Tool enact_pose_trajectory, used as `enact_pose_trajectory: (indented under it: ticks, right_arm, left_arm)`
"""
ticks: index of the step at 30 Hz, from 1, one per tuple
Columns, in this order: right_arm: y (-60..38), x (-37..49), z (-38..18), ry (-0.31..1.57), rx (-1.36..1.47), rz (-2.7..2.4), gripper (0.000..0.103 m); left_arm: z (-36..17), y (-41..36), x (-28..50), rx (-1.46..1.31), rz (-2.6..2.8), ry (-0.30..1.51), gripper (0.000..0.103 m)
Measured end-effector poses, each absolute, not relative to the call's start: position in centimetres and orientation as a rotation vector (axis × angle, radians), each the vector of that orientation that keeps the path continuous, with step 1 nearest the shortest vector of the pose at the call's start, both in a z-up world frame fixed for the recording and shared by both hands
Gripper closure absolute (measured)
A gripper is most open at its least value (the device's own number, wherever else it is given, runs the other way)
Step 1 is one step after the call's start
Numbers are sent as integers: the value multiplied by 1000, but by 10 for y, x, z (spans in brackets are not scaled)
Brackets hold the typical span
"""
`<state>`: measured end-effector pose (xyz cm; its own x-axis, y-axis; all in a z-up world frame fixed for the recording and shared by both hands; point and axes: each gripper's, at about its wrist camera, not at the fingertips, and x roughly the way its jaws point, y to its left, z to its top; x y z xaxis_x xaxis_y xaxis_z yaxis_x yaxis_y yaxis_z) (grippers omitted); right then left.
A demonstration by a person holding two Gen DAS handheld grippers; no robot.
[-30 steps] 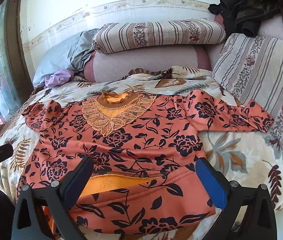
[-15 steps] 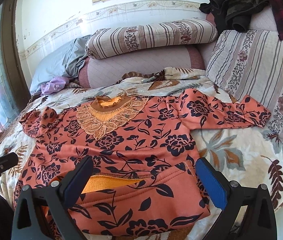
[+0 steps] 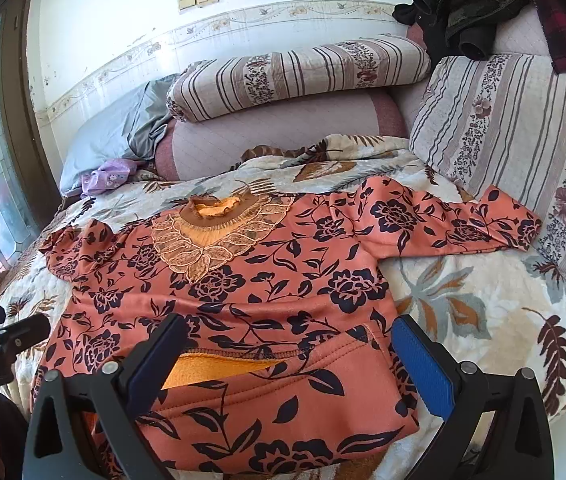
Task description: Fold small clothes
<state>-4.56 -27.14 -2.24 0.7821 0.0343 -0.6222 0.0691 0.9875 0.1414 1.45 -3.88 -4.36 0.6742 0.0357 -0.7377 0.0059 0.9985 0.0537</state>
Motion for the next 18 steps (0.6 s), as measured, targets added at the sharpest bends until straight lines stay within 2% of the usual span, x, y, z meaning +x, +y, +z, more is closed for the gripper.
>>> enact_pose_trajectory:
  ticks: [18]
  right_arm:
    - [-272,-48,-22,673,160,-26,0]
  left_arm:
    - [-40,-41,12,63,14,830,0]
